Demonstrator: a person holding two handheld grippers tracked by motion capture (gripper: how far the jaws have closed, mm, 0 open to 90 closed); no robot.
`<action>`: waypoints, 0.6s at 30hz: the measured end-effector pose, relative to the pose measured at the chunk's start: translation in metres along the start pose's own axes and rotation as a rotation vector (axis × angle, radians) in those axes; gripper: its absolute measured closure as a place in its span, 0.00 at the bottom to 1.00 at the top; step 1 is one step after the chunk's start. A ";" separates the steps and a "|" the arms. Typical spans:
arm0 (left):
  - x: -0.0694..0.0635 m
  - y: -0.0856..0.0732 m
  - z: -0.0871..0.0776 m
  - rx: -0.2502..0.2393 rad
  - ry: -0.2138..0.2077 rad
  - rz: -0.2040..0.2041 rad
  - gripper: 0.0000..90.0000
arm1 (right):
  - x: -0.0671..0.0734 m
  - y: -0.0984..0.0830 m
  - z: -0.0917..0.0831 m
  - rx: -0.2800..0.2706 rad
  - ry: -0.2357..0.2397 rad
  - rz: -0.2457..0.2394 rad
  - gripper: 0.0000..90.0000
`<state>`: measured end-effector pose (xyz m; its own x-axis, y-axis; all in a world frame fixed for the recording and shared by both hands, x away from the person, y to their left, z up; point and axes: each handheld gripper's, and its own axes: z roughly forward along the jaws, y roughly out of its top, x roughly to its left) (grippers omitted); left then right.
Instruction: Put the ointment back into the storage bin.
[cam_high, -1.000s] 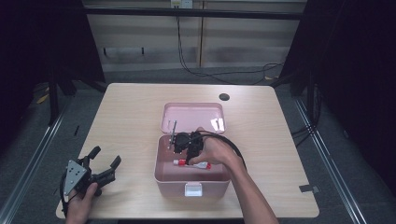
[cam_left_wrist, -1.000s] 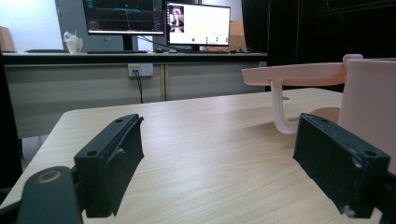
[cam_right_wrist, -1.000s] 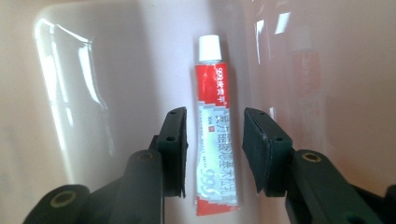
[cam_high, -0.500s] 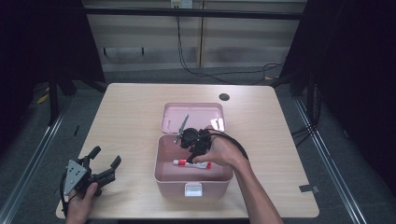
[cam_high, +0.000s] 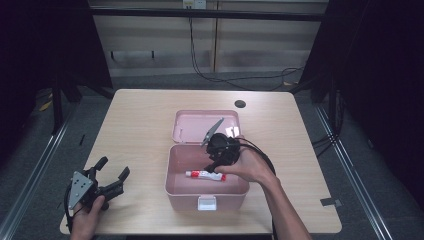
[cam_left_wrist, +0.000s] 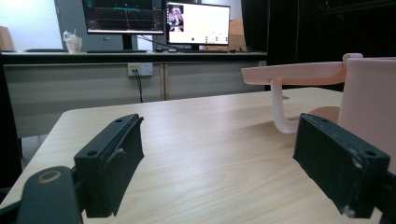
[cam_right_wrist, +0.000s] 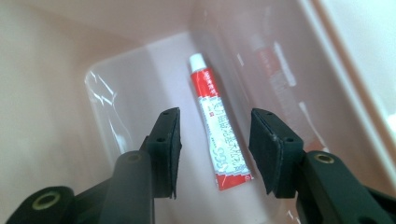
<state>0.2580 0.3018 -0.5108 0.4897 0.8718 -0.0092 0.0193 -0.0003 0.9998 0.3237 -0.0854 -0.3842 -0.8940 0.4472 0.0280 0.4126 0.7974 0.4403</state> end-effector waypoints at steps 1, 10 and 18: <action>0.000 0.000 0.000 -0.001 0.000 -0.002 0.17 | 0.000 -0.001 -0.003 -0.019 0.006 0.008 0.59; -0.001 0.000 0.000 -0.004 0.002 -0.010 0.17 | -0.002 -0.021 -0.027 -0.145 -0.006 0.067 0.58; -0.001 0.000 0.000 -0.003 0.002 -0.009 0.17 | -0.003 -0.035 -0.042 -0.270 -0.009 0.113 0.55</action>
<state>0.2576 0.3010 -0.5110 0.4876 0.8729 -0.0182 0.0207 0.0093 0.9997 0.3048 -0.1316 -0.3616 -0.8429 0.5317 0.0828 0.4471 0.6063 0.6576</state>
